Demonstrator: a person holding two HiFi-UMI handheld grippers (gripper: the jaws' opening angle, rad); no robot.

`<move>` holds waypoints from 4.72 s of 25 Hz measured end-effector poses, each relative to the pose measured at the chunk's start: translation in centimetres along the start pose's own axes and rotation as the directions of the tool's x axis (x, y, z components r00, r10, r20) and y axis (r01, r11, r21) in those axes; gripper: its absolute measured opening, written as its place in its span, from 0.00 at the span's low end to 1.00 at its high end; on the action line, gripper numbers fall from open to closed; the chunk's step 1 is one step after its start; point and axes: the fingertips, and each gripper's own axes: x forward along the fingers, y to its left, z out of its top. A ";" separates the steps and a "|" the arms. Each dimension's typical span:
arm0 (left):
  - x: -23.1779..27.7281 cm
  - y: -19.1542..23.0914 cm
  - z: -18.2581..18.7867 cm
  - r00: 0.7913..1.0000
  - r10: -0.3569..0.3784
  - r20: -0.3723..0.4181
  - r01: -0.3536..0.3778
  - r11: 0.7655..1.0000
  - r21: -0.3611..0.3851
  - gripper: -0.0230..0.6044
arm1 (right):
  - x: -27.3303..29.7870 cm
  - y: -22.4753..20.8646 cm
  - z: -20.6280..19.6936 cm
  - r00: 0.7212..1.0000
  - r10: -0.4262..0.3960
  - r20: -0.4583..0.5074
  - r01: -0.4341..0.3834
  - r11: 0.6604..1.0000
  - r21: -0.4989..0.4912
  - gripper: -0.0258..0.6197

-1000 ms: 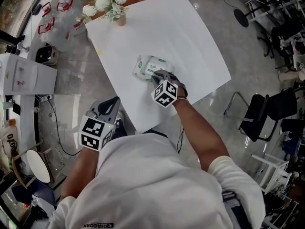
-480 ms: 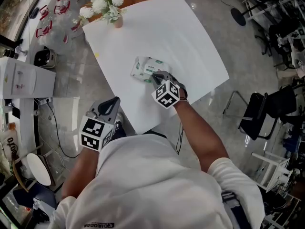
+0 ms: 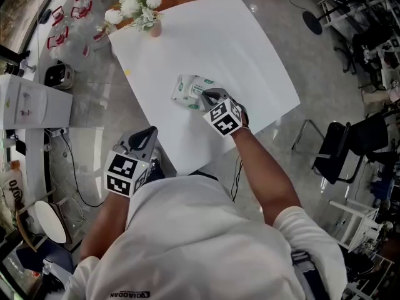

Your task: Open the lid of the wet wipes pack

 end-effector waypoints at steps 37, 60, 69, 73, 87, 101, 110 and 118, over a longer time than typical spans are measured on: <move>0.2 0.5 -2.0 0.998 0.031 -0.048 -0.034 0.997 -0.068 0.05 | 9.0 -7.1 -3.7 0.978 0.045 -0.203 -0.067 0.992 -0.107 0.05; -0.3 -0.5 0.2 0.999 -0.049 0.020 0.049 0.999 0.004 0.05 | -0.3 -6.7 0.2 0.994 -0.097 -0.043 0.095 0.995 -0.042 0.11; 0.8 -1.2 4.0 0.990 -0.116 0.077 0.108 0.990 0.094 0.05 | -9.9 -1.6 1.5 0.974 -0.188 0.123 0.157 0.962 0.223 0.10; 1.5 -1.9 5.2 0.983 -0.156 0.095 0.145 0.983 0.115 0.05 | -13.1 0.5 1.0 0.959 -0.220 0.179 0.141 0.918 0.371 0.10; 1.0 -5.1 8.4 0.957 -0.254 0.140 0.228 0.957 0.182 0.05 | -22.0 5.1 3.3 0.858 -0.377 0.350 0.084 0.774 0.627 0.05; 0.0 -5.5 7.4 0.958 -0.257 0.124 0.228 0.951 0.210 0.05 | -22.9 7.5 2.0 0.836 -0.408 0.367 0.038 0.710 0.703 0.05; -0.2 -5.6 7.0 0.959 -0.256 0.124 0.225 0.949 0.221 0.05 | -22.4 8.9 2.0 0.845 -0.396 0.361 0.041 0.719 0.693 0.05; -0.1 -5.8 6.8 0.958 -0.263 0.114 0.234 0.947 0.219 0.05 | -22.2 9.3 1.7 0.851 -0.389 0.353 0.033 0.711 0.703 0.05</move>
